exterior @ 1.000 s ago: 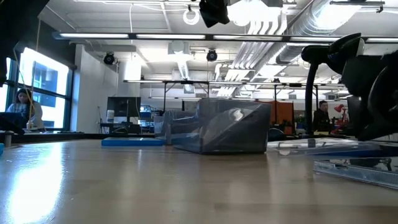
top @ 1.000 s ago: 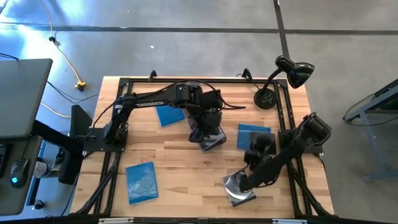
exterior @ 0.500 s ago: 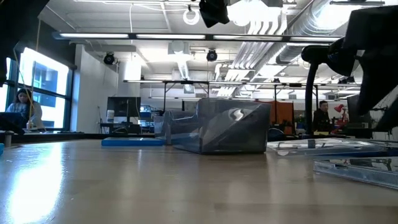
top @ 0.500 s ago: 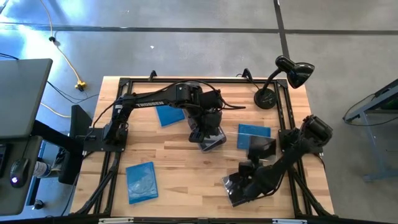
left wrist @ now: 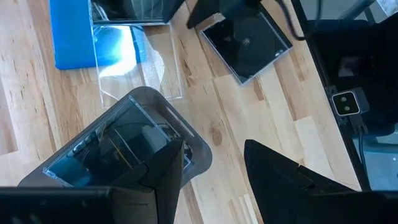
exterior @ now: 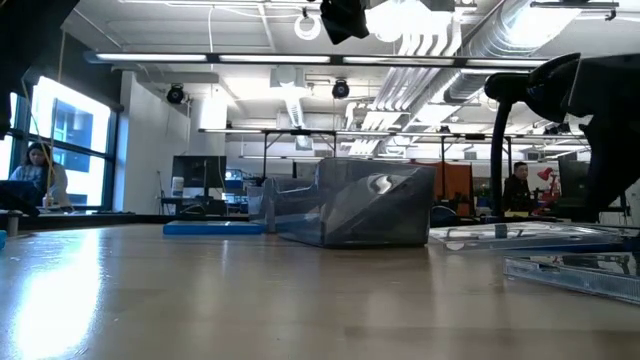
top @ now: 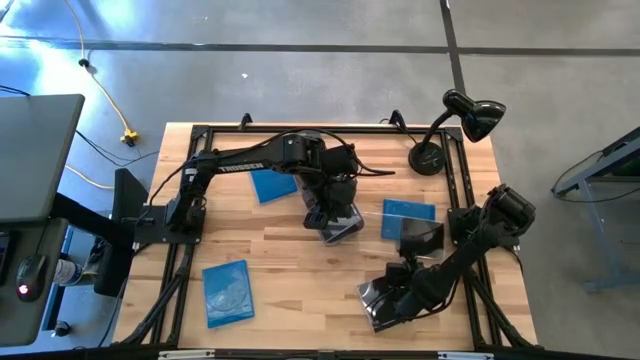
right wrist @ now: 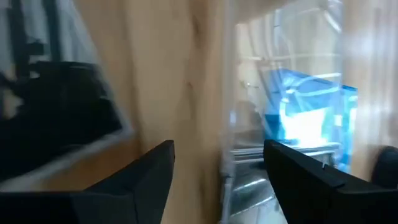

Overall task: Pick & place jewel cases by type
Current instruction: Put the left black CD case into the bottom black bin

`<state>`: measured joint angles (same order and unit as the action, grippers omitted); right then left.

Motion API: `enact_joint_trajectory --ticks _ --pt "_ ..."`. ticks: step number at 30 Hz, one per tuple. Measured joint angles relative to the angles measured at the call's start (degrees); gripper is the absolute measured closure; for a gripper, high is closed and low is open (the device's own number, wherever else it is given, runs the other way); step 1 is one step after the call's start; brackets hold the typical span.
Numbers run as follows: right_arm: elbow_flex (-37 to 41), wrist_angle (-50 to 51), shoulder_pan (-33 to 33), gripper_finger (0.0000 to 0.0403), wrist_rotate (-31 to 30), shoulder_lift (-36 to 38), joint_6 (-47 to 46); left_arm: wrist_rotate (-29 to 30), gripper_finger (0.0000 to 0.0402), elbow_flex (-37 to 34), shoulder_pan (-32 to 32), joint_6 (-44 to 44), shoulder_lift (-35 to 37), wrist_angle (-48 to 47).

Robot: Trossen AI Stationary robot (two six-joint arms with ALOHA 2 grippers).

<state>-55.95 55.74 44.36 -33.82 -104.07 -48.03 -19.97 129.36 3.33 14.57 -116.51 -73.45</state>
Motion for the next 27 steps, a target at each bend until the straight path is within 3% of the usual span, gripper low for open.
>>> enact_joint_trajectory --ticks 4,13,20,23,27 --pt "1.8 1.6 -0.2 0.0159 -4.2 0.0 -1.5 0.0 0.0234 0.0 0.0 0.0 0.0 0.0" --pt "6.0 -2.8 -0.3 0.0159 -6.8 0.2 -0.8 0.0 0.0234 0.0 0.0 0.0 0.0 0.0" --pt "6.3 -1.7 -0.9 0.0165 -14.7 -0.2 -0.5 0.1 0.0234 0.0 0.0 0.0 0.0 0.2" --pt "6.3 -1.6 -2.3 0.0182 -14.9 -0.2 -0.3 0.2 0.0234 0.0 0.0 0.0 0.0 0.3" --pt "6.3 -2.1 -5.3 0.0208 -10.3 -0.2 2.2 0.2 0.0234 0.0 0.0 0.0 0.0 0.5"
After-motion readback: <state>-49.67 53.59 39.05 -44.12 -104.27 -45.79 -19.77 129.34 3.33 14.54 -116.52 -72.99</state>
